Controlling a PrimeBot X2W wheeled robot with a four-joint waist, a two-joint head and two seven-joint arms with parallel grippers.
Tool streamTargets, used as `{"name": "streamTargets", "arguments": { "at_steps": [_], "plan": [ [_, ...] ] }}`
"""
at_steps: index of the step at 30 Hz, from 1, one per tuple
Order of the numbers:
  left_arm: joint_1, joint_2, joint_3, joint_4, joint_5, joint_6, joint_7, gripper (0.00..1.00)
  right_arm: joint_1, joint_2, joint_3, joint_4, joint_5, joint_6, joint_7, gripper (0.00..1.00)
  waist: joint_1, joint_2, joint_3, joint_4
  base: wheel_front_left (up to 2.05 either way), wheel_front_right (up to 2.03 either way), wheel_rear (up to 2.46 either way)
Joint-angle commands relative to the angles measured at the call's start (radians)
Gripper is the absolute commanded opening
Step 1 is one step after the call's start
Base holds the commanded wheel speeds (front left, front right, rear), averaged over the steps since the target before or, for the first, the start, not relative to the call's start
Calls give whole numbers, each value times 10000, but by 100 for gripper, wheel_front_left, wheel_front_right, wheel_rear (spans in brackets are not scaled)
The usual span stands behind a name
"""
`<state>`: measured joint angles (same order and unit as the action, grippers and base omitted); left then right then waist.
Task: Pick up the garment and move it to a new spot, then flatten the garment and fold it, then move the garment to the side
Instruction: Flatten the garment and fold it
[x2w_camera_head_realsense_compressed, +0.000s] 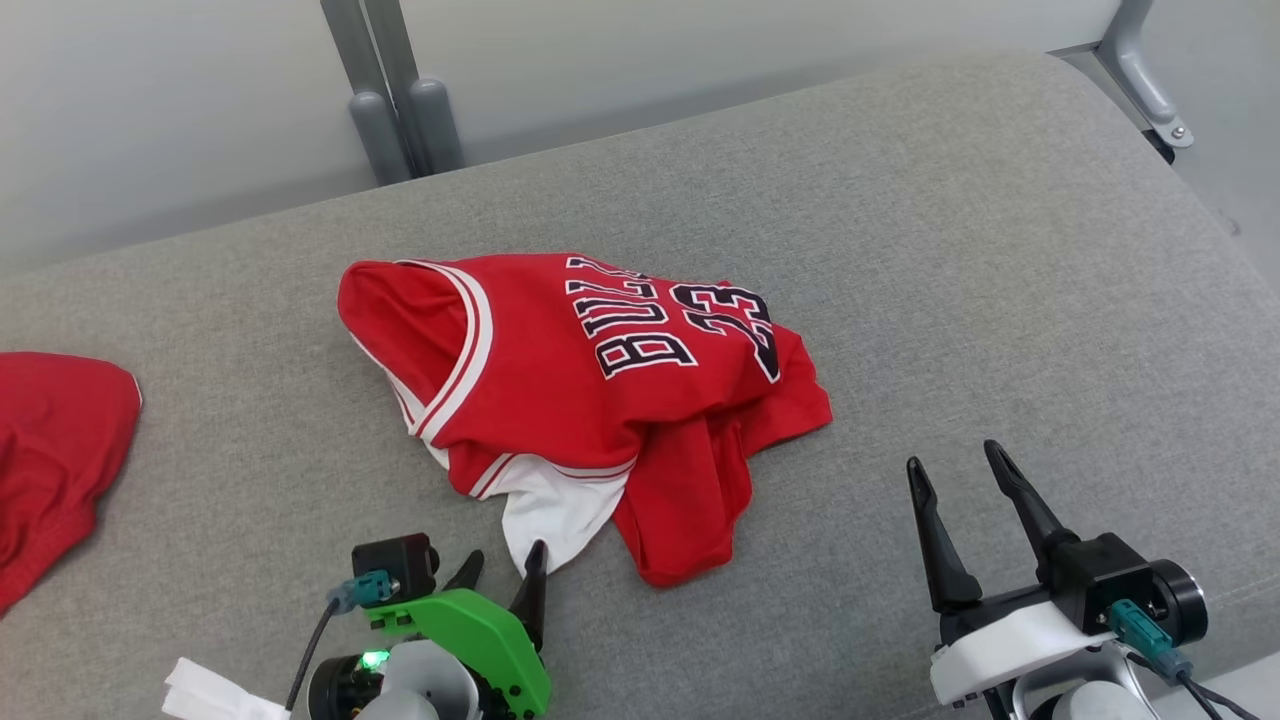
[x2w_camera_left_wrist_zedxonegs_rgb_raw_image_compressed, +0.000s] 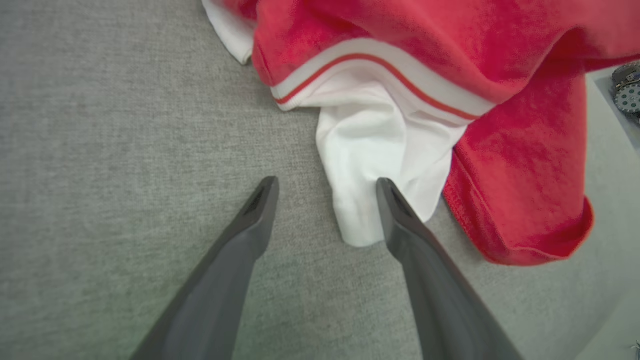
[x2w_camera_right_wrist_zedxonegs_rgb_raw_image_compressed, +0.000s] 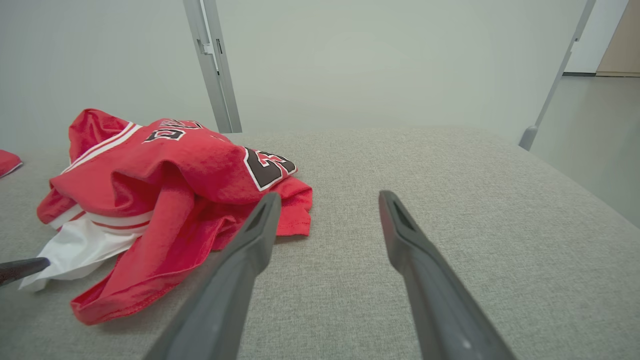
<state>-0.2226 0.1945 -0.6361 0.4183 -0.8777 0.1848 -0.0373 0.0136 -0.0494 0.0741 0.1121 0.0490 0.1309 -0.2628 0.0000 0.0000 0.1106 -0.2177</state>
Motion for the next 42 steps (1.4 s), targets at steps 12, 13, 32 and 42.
{"name": "streamTargets", "arguments": {
  "at_steps": [12, 13, 32, 42],
  "plan": [
    [467, 412, 260, 555, -418, -615, -364, 0, 605, -20, -425, 79, -49, -1, -31, 100, 0, 0, -340, 298, 0, 0, 0],
    [881, 598, 440, 135, -511, -434, -502, 0, 668, -20, -463, 86, -26, -1, -31, 100, 0, 0, -404, 389, 0, 0, 0],
    [5294, 1957, 1763, -4981, -510, 2063, -1678, 100, 953, -24, -666, -53, -184, -1, -30, 100, 0, 0, -1164, 1189, 0, 0, 0],
    [5552, 600, 3417, -5033, 2976, 1607, -2283, 100, 1378, -19, -1129, -298, -113, -3, -30, 100, 0, 0, -1309, 1272, 0, 0, 0]
  ]
}}
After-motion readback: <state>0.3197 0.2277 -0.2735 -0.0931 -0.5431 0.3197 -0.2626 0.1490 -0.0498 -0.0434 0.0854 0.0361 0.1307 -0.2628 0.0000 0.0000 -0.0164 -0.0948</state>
